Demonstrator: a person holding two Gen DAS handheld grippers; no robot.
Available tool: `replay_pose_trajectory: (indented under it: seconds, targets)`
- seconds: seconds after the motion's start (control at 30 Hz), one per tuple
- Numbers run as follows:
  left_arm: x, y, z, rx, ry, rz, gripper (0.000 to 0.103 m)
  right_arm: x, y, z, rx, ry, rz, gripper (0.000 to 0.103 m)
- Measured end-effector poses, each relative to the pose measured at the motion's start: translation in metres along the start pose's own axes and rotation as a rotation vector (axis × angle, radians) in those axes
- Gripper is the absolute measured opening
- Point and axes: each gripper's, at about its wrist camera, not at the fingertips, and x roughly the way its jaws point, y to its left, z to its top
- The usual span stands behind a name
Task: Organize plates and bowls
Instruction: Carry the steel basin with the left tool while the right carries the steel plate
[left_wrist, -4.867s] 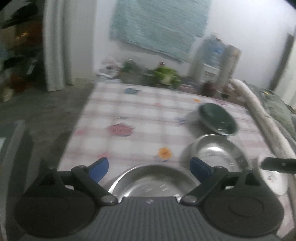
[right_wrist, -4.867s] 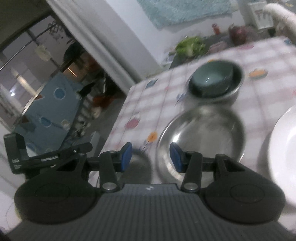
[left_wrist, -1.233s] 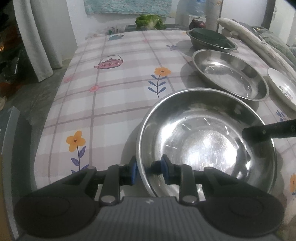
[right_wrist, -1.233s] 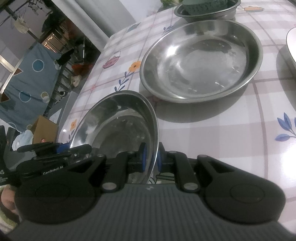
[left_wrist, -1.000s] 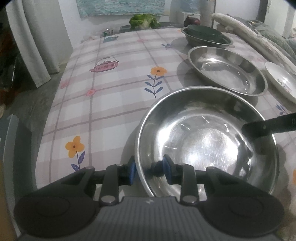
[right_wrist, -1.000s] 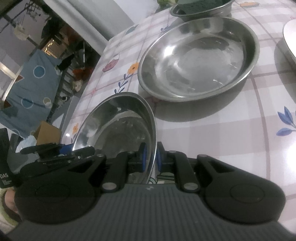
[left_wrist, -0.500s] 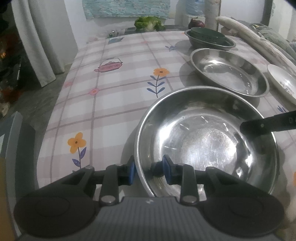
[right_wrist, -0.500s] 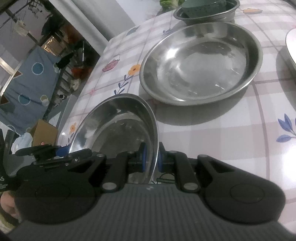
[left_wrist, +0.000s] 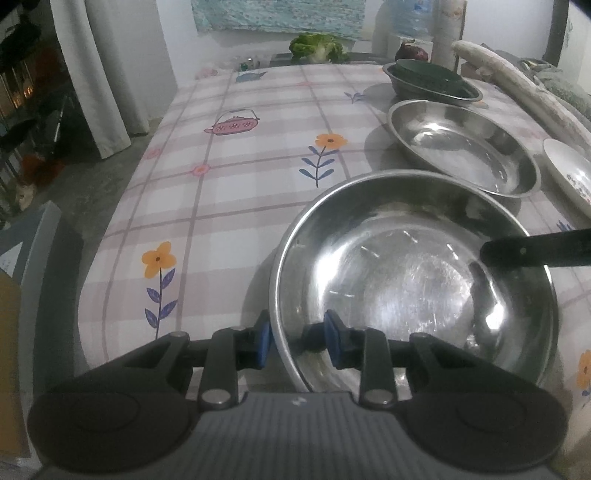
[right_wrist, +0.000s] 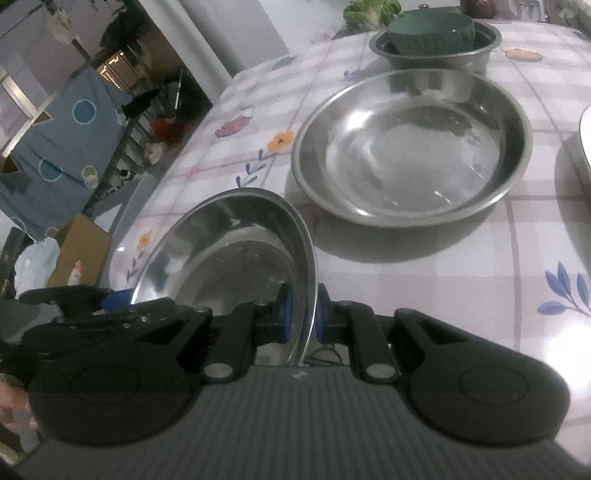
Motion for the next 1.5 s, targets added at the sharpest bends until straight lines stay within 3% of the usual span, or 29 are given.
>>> replay_pose_trajectory:
  seconds: [1.1,1.5]
  targets:
    - [0.009,-0.011,0.014,0.035,0.025,0.046,0.034,-0.003,-0.003,-0.012,0.015,-0.034,-0.024,0.013]
    - [0.014,-0.001,0.025,0.018,0.008,0.072,0.034,0.008,0.001,0.002,0.018,-0.047,-0.024,0.013]
